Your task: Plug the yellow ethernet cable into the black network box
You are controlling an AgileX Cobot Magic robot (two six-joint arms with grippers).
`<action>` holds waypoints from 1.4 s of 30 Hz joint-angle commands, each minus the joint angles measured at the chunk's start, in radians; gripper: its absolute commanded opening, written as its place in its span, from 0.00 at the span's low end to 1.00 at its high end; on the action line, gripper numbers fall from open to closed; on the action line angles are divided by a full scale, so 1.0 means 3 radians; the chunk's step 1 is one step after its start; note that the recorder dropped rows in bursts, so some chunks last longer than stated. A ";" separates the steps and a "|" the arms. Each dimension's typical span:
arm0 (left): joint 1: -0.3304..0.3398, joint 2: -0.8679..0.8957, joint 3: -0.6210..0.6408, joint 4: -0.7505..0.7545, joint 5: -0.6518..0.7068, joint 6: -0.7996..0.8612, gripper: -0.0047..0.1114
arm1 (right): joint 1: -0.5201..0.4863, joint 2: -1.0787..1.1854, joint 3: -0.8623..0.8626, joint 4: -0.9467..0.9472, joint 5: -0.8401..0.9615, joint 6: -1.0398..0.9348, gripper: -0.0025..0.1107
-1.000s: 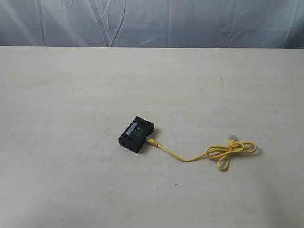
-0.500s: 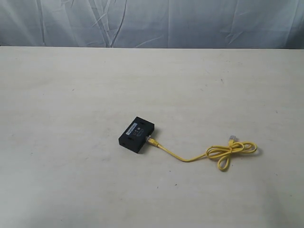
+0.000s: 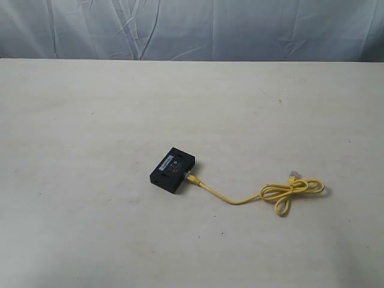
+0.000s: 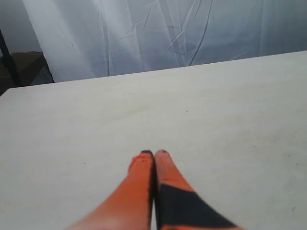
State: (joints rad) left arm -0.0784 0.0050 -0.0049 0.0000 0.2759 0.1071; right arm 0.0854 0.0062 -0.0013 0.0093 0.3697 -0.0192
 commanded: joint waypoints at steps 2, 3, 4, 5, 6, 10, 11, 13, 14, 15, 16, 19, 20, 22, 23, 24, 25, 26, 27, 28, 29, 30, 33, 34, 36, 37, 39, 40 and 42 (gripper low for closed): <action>0.0020 -0.0017 0.0016 -0.0022 -0.0047 -0.0271 0.04 | -0.0016 -0.0021 0.0004 -0.0005 -0.0046 0.0008 0.02; 0.0020 -0.0017 0.0016 -0.0022 -0.0047 -0.0286 0.04 | -0.0016 -0.0021 0.0004 0.0001 -0.0046 0.0008 0.02; 0.0020 -0.0017 0.0016 -0.0022 -0.0047 -0.0287 0.04 | -0.0016 -0.0021 0.0004 0.0001 -0.0046 0.0008 0.02; 0.0020 -0.0017 0.0016 -0.0022 -0.0047 -0.0287 0.04 | -0.0016 -0.0021 0.0004 0.0009 -0.0046 0.0008 0.02; 0.0020 -0.0017 0.0016 -0.0022 -0.0047 -0.0287 0.04 | -0.0016 -0.0021 0.0004 0.0009 -0.0046 0.0008 0.02; 0.0020 -0.0017 0.0016 -0.0022 -0.0047 -0.0279 0.04 | -0.0016 -0.0021 0.0004 0.0009 -0.0046 0.0008 0.02; 0.0020 -0.0017 0.0016 -0.0022 -0.0047 -0.0279 0.04 | -0.0016 -0.0021 0.0004 0.0009 -0.0046 0.0008 0.02; 0.0020 -0.0017 0.0016 -0.0022 -0.0047 -0.0279 0.04 | -0.0016 -0.0021 0.0004 0.0009 -0.0046 0.0008 0.02; 0.0020 -0.0017 0.0016 -0.0022 -0.0047 -0.0279 0.04 | -0.0016 -0.0021 0.0004 0.0009 -0.0046 0.0008 0.02; 0.0020 -0.0017 0.0016 -0.0022 -0.0047 -0.0279 0.04 | -0.0016 -0.0021 0.0004 0.0009 -0.0046 0.0008 0.02; 0.0020 -0.0017 0.0016 -0.0022 -0.0047 -0.0279 0.04 | -0.0016 -0.0021 0.0004 0.0009 -0.0046 0.0008 0.02; 0.0020 -0.0017 0.0016 -0.0022 -0.0047 -0.0279 0.04 | -0.0016 -0.0021 0.0004 0.0009 -0.0046 0.0008 0.02; 0.0020 -0.0017 0.0016 -0.0022 -0.0047 -0.0279 0.04 | -0.0016 -0.0021 0.0004 0.0009 -0.0046 0.0008 0.02; 0.0020 -0.0017 0.0016 -0.0022 -0.0047 -0.0279 0.04 | -0.0016 -0.0021 0.0004 0.0009 -0.0046 0.0008 0.02; 0.0020 -0.0017 0.0016 -0.0022 -0.0047 -0.0279 0.04 | -0.0016 -0.0021 0.0004 0.0009 -0.0046 0.0008 0.02; 0.0020 -0.0017 0.0016 -0.0022 -0.0047 -0.0279 0.04 | -0.0016 -0.0021 0.0004 0.0009 -0.0046 0.0008 0.02; 0.0020 -0.0017 0.0016 -0.0022 -0.0047 -0.0279 0.04 | -0.0016 -0.0021 0.0004 0.0009 -0.0046 0.0008 0.02; 0.0020 -0.0017 0.0016 -0.0022 -0.0047 -0.0279 0.04 | -0.0016 -0.0021 0.0004 0.0009 -0.0046 0.0008 0.02; 0.0020 -0.0017 0.0016 -0.0022 -0.0047 -0.0279 0.04 | -0.0016 -0.0021 0.0004 0.0009 -0.0046 0.0008 0.02; 0.0020 -0.0017 0.0016 -0.0022 -0.0047 -0.0279 0.04 | -0.0016 -0.0021 0.0004 0.0009 -0.0046 0.0008 0.02; 0.0020 -0.0017 0.0016 -0.0022 -0.0047 -0.0279 0.04 | -0.0016 -0.0021 0.0004 0.0009 -0.0046 0.0008 0.02; 0.0020 -0.0017 0.0016 -0.0022 -0.0047 -0.0279 0.04 | -0.0016 -0.0021 0.0004 0.0009 -0.0046 0.0008 0.02; 0.0020 -0.0017 0.0016 -0.0022 -0.0047 -0.0279 0.04 | -0.0016 -0.0021 0.0004 0.0009 -0.0046 0.0008 0.02; 0.0020 -0.0017 0.0016 -0.0022 -0.0047 -0.0279 0.04 | -0.0016 -0.0021 0.0004 0.0009 -0.0046 0.0008 0.02; 0.0020 -0.0017 0.0016 -0.0022 -0.0047 -0.0279 0.04 | -0.0016 -0.0021 0.0004 0.0009 -0.0046 0.0008 0.02; 0.0020 -0.0017 0.0016 -0.0022 -0.0047 -0.0279 0.04 | -0.0016 -0.0021 0.0004 0.0009 -0.0046 0.0008 0.02; 0.0020 -0.0017 0.0016 -0.0022 -0.0047 -0.0279 0.04 | -0.0016 -0.0021 0.0004 0.0009 -0.0046 0.0008 0.02; 0.0020 -0.0017 0.0016 -0.0022 -0.0047 -0.0279 0.04 | -0.0016 -0.0021 0.0004 0.0009 -0.0046 0.0008 0.02; 0.0020 -0.0017 0.0016 -0.0022 -0.0047 -0.0279 0.04 | -0.0016 -0.0021 0.0004 0.0009 -0.0046 0.0008 0.02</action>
State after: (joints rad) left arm -0.0784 0.0050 -0.0049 0.0000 0.2759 0.0297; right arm 0.0854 0.0062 -0.0013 0.0113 0.3697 -0.0192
